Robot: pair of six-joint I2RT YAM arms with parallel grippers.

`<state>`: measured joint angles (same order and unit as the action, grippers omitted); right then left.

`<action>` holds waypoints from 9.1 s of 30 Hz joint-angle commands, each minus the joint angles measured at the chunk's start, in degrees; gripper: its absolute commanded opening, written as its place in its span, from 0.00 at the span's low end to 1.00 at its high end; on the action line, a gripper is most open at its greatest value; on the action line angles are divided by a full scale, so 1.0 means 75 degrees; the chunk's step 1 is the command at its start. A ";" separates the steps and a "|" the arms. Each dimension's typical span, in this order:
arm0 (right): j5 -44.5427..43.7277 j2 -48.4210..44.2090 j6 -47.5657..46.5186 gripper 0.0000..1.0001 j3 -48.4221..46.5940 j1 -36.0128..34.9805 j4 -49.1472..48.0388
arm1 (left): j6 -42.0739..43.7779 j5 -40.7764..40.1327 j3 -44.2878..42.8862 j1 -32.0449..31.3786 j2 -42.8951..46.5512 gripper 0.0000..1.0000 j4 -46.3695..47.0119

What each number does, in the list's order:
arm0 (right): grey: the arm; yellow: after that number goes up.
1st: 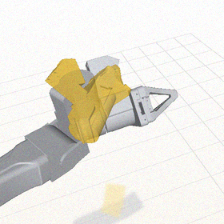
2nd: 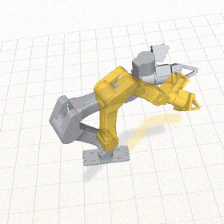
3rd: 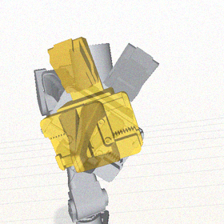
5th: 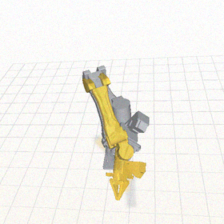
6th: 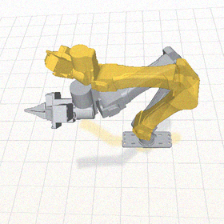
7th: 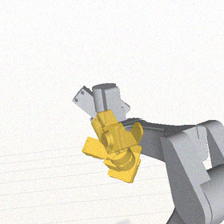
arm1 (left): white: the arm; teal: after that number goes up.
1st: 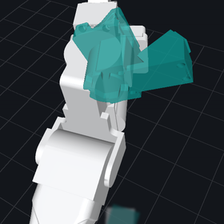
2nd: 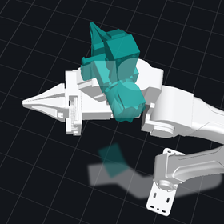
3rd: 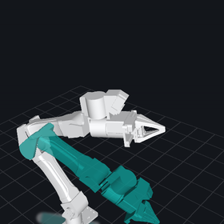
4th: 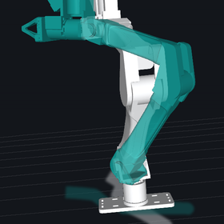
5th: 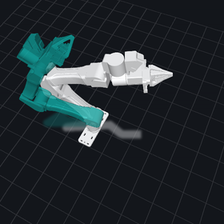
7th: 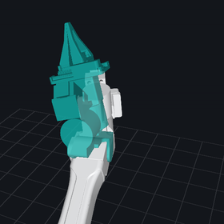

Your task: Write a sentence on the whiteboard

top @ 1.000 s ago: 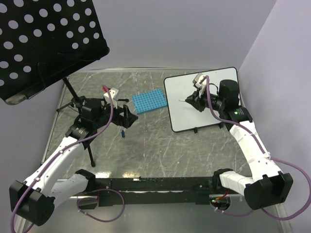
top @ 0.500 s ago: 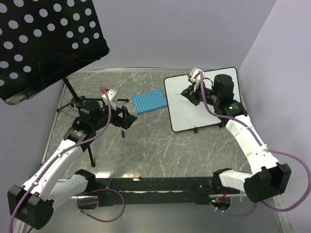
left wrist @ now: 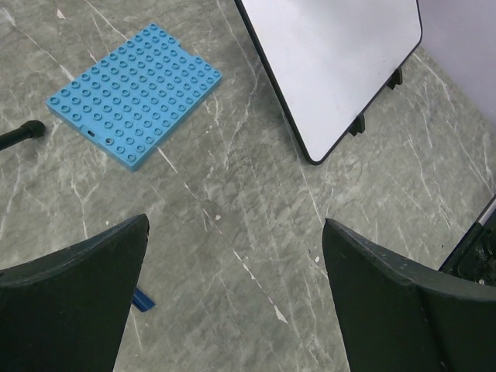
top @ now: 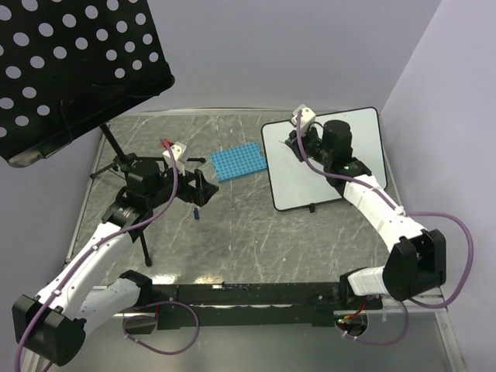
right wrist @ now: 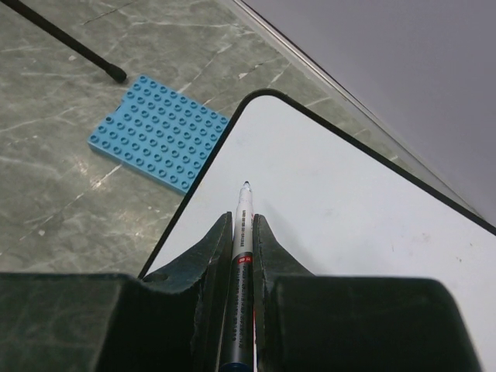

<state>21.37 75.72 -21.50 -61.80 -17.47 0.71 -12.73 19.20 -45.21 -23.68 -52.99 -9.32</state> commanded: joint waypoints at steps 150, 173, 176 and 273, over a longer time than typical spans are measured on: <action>0.0889 0.0521 0.0557 0.00 -0.0432 0.0537 -0.0071 | 0.0010 -0.0076 0.0075 0.0099 0.0257 0.97 0.0130; 0.0714 0.0685 0.0674 0.00 -0.0479 0.0607 -0.0060 | 0.0045 0.0077 0.0052 0.0111 0.0210 0.97 0.0106; 0.0726 0.0708 0.0710 0.00 -0.0514 0.0607 -0.0060 | 0.0034 0.0100 0.0052 0.0111 0.0198 0.97 0.0083; -0.0200 0.1529 0.0241 0.00 -0.0795 0.0677 0.0186 | 0.0045 0.0229 0.0052 0.0122 0.0163 0.97 0.0094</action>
<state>18.52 87.61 -17.93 -65.56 -13.15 0.86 -12.75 20.10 -44.53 -23.05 -52.34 -9.43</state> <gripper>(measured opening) 0.180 0.969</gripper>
